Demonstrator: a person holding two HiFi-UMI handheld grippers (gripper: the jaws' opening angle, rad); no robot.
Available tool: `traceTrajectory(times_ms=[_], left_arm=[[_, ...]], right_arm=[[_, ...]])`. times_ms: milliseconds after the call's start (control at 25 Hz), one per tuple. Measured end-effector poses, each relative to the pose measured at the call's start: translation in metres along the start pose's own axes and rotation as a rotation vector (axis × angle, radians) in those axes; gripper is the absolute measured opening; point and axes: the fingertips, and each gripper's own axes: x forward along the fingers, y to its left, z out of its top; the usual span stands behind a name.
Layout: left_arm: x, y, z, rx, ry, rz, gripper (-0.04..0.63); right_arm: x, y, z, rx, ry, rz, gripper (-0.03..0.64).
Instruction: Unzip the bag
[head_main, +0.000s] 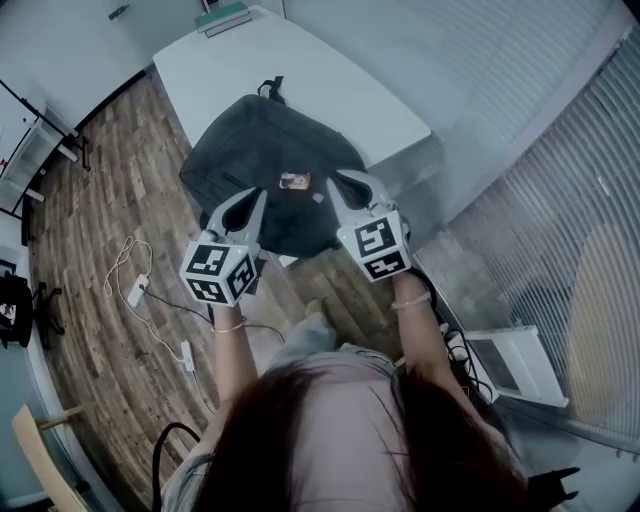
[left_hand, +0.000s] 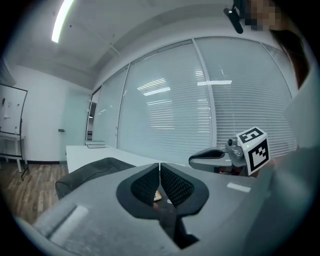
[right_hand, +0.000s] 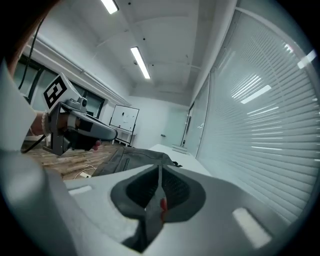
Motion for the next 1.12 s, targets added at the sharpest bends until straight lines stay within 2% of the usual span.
traceTrajectory(times_ms=[320,720,1120], left_arm=[[-0.043,-0.02,0.01,0.02,-0.051,0.067,0.009],[-0.085,-0.033,0.028,0.037,-0.106,0.138,0.009],[-0.112,-0.043,0.028,0.042,-0.103,0.148,0.009]], right_arm=[[-0.039,0.025,0.021,0.009,-0.094,-0.021,0.002],[-0.075,0.035,0.045,0.101,-0.154,-0.093,0.003],[-0.095,0.046,0.055,0.134,-0.157,-0.127,0.003]])
